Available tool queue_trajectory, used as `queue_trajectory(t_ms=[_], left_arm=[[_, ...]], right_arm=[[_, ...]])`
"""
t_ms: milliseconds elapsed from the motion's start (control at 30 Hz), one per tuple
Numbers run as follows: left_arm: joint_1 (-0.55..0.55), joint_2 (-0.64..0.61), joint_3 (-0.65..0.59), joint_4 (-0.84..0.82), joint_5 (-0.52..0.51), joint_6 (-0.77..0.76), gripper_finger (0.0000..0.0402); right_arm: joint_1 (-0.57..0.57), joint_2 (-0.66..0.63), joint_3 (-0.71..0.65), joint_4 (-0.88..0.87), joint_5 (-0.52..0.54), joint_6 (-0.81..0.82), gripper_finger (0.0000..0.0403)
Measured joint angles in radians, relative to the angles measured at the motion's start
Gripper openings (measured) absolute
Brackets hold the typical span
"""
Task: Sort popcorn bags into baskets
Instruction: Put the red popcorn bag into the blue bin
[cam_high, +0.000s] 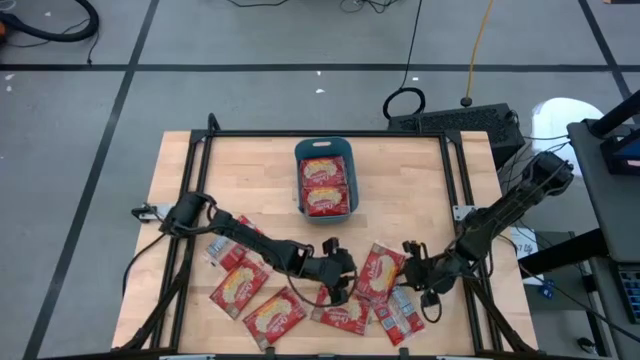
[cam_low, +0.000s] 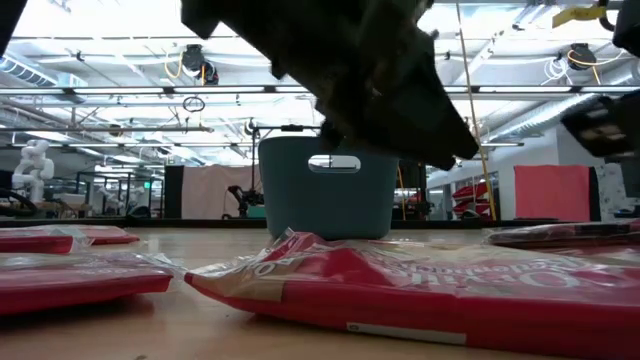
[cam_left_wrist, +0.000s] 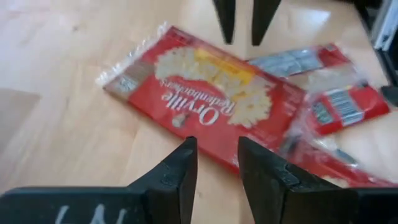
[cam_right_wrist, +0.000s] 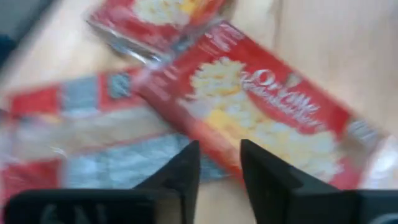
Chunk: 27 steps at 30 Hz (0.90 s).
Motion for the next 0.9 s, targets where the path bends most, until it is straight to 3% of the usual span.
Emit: queue_trajectory(t_ms=[133, 267, 600, 900], left_arm=[[0.034, 0.046, -0.001, 0.055, 0.077, 0.002, 0.0116], [0.06, 0.071, -0.001, 0.072, 0.077, 0.012, 0.0115], [0.121, 0.081, -0.001, 0.069, 0.108, 0.016, 0.0115], [0.13, 0.132, -0.002, 0.15, 0.233, 0.034, 0.0115]], right_arm=[[-0.031, 0.051, 0.0, -0.009, 0.007, -0.186, 0.0156], [-0.038, 0.1, 0.0, -0.008, 0.003, -0.305, 0.017], [-0.038, 0.113, 0.0, -0.02, 0.006, -0.463, 0.0157], [-0.05, 0.172, 0.002, 0.034, 0.019, -0.657, 0.0148]])
